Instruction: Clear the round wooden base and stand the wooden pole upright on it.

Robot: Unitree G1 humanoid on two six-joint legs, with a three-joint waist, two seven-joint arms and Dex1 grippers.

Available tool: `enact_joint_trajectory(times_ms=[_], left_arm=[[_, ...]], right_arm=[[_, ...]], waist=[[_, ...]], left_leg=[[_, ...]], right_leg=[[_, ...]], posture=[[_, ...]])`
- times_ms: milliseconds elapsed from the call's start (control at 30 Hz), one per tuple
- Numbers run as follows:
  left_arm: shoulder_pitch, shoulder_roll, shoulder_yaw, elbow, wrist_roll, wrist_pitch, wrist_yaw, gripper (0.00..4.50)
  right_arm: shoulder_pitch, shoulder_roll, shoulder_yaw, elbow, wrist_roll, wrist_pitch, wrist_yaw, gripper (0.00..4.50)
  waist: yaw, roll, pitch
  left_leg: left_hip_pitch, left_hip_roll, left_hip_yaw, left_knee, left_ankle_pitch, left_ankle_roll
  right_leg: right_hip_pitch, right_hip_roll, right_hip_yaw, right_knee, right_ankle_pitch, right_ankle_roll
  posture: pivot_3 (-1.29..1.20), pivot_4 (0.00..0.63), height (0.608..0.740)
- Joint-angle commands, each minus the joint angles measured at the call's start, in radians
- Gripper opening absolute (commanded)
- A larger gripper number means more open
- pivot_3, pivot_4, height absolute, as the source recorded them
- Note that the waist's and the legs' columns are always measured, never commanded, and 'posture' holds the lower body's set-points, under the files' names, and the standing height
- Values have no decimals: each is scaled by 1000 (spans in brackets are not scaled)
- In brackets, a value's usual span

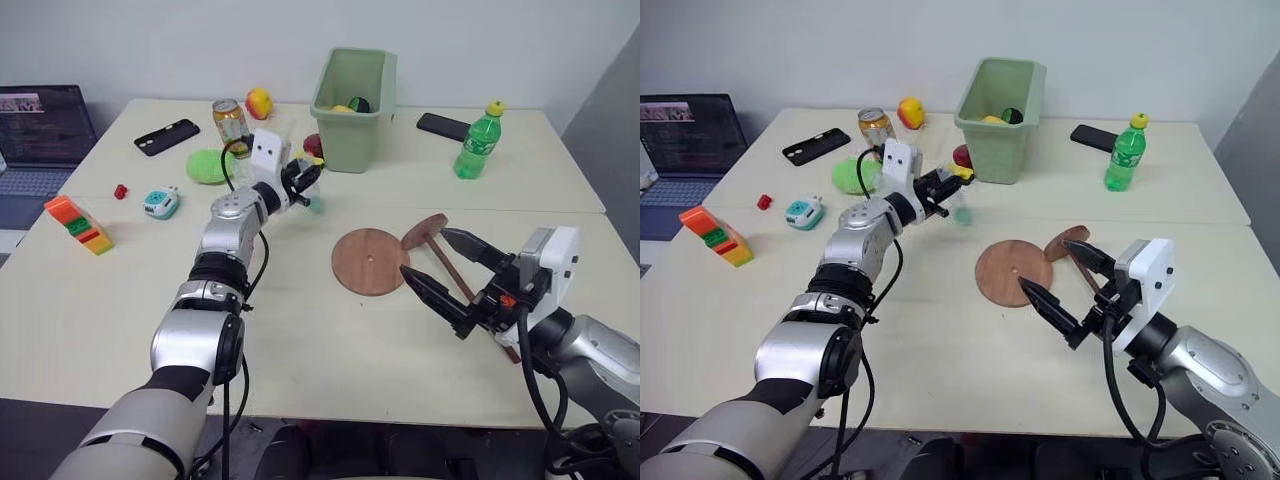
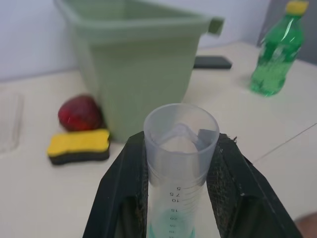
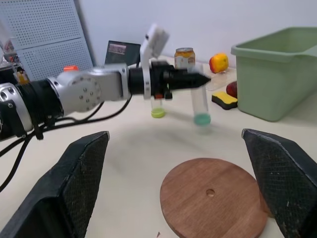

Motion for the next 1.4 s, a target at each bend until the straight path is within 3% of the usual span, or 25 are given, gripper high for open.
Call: enact_joint_trajectory(times_ms=[33,300,467,667,1067,1367,1400], left_arm=[[-20,97,46,-228,-44,118,-2,1241],[81,379,189,-498,-60,367,100,1241],[219,444,288,-494,-83,420,143,1241],[283,397,276,-335,-69,304,154,1241],[107,303,155,142,59,-40,177,1241],[57,293,167,271,59,-108,190,1241],[55,292,173,275,52,-107,185,1591]], right_arm=[[-12,10,24,0,-16,-29,18,4500],[-43,12,38,58,-20,-47,78,4500],[-74,17,65,100,-33,-52,113,4500],[-117,17,91,125,-40,-47,135,4500],[-186,-43,60,48,113,22,98,4500],[-166,-64,42,36,109,21,64,4500],[-162,-63,39,38,109,20,61,4500]], waist=[[-8,0,0],[-31,1,0],[-25,0,-1],[1,-3,-3],[1,-6,-4],[-6,-6,-4],[-6,-6,-4]], left_leg=[[0,0,0,0,0,0],[3,1,0,-1,0,0],[2,1,-1,0,0,0],[2,0,-1,1,0,0],[1,0,-1,0,0,0],[1,0,-1,0,0,0],[1,0,-1,0,0,0]], right_leg=[[0,0,0,0,0,0],[0,2,1,1,0,0],[1,1,0,1,0,0],[1,0,0,1,0,0],[0,-1,-1,0,0,0],[0,-1,-1,1,0,0],[0,-1,-1,1,0,0]], posture=[[0,150,740],[0,150,740],[0,150,740],[0,150,740],[0,150,740],[0,150,740],[0,150,740]])
